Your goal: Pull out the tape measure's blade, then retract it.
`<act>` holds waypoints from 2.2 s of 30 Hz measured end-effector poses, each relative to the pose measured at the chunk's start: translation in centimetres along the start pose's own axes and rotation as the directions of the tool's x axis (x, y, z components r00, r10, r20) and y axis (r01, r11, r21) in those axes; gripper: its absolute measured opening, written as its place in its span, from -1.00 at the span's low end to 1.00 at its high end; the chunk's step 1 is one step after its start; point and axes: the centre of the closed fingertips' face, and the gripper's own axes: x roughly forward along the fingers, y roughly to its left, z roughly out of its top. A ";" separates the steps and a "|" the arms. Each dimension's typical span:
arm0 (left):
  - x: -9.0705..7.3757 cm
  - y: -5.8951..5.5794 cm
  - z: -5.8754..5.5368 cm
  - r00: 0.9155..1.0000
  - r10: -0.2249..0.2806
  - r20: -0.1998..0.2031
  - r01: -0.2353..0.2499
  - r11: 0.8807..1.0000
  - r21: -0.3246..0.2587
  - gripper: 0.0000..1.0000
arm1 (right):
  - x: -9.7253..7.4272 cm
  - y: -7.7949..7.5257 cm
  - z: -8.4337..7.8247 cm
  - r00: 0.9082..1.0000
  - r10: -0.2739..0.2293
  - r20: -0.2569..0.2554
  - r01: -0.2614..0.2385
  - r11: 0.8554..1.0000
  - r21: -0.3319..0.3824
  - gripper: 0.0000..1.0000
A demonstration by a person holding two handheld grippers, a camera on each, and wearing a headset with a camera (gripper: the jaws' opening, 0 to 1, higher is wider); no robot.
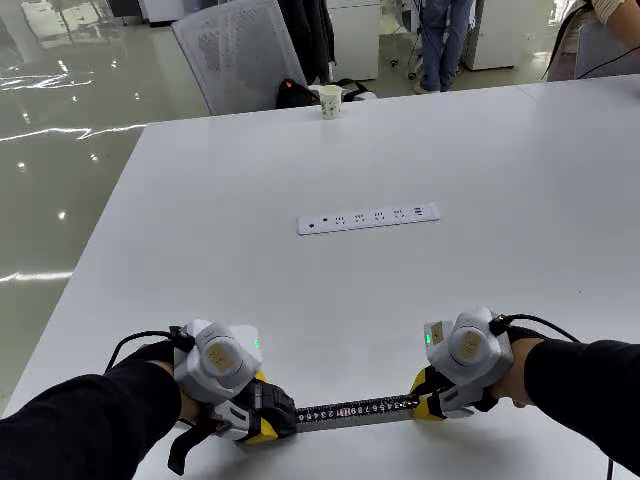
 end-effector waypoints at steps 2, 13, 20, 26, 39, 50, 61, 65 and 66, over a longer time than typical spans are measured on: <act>0.0 0.0 0.0 1.000 0.000 0.000 0.000 1.000 0.000 -0.32 | -0.1 0.0 -0.1 1.000 -0.001 -0.001 0.001 1.000 0.001 -0.78; 0.0 0.0 0.1 1.000 0.000 0.001 0.000 1.000 -0.002 -0.32 | -0.5 -0.1 -0.8 1.000 -0.007 0.001 0.007 1.000 0.013 -0.78; 0.0 0.0 0.0 1.000 0.002 0.000 -0.002 1.000 -0.001 -0.32 | -0.8 -0.1 -1.2 1.000 -0.011 0.000 0.011 1.000 0.019 -0.78; 0.1 0.0 0.0 1.000 0.002 -0.002 -0.002 1.000 -0.001 -0.32 | -1.0 -0.2 -1.4 1.000 -0.014 -0.001 0.014 1.000 0.015 -0.78; 0.3 0.0 0.1 1.000 0.003 -0.002 -0.003 1.000 -0.003 -0.32 | -1.4 -0.3 -2.0 1.000 -0.018 -0.005 0.018 1.000 0.017 -0.79; 0.2 0.0 0.2 1.000 0.004 -0.001 -0.004 1.000 -0.002 -0.32 | -1.9 -0.2 -2.5 1.000 -0.022 -0.012 0.022 0.999 0.024 -0.79; 0.1 0.0 0.2 1.000 0.005 0.002 -0.005 1.000 -0.002 -0.32 | -2.3 -0.4 -3.3 1.000 -0.024 -0.017 0.024 0.999 0.035 -0.79; 0.0 0.0 0.2 1.000 0.006 0.001 -0.006 1.000 -0.001 -0.32 | -2.4 -0.5 -3.5 1.000 -0.025 -0.019 0.026 0.999 0.037 -0.79; 0.0 0.0 0.2 1.000 0.006 0.001 -0.006 1.000 -0.001 -0.32 | -2.4 -0.5 -3.5 0.999 -0.026 -0.019 0.026 0.999 0.038 -0.79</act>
